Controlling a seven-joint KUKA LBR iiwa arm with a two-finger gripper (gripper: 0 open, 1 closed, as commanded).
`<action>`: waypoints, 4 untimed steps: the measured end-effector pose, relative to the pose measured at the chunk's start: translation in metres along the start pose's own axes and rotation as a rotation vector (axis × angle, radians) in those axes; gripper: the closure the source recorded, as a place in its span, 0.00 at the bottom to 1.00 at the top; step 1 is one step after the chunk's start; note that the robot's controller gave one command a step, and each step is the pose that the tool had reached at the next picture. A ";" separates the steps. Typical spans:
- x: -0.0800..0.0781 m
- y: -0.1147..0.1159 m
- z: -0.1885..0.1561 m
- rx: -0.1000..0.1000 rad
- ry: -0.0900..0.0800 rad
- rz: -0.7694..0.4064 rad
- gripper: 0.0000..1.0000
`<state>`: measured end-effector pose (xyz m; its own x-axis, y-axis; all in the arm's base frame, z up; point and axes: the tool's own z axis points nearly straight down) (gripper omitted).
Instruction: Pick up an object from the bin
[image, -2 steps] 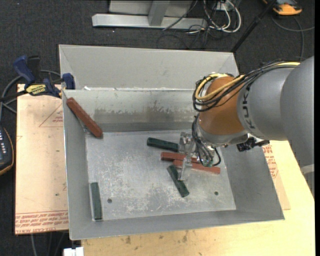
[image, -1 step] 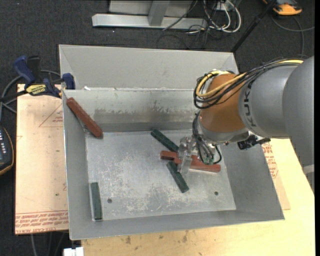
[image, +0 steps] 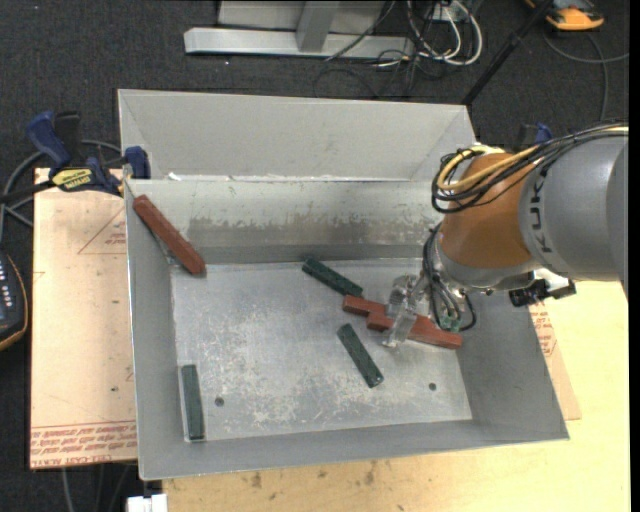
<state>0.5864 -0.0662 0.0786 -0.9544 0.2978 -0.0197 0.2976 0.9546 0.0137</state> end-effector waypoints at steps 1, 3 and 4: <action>0.004 -0.021 -0.032 0.009 0.017 -0.488 1.00; 0.014 -0.024 -0.027 0.008 0.022 -0.422 0.00; -0.007 0.017 0.008 0.010 0.013 -0.263 0.00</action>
Offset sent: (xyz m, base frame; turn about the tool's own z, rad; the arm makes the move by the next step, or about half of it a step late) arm -0.0121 -0.0191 0.0308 -0.4904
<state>0.5986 -0.0523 0.0713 -0.9992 0.0398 -0.0080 0.0398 0.9992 0.0004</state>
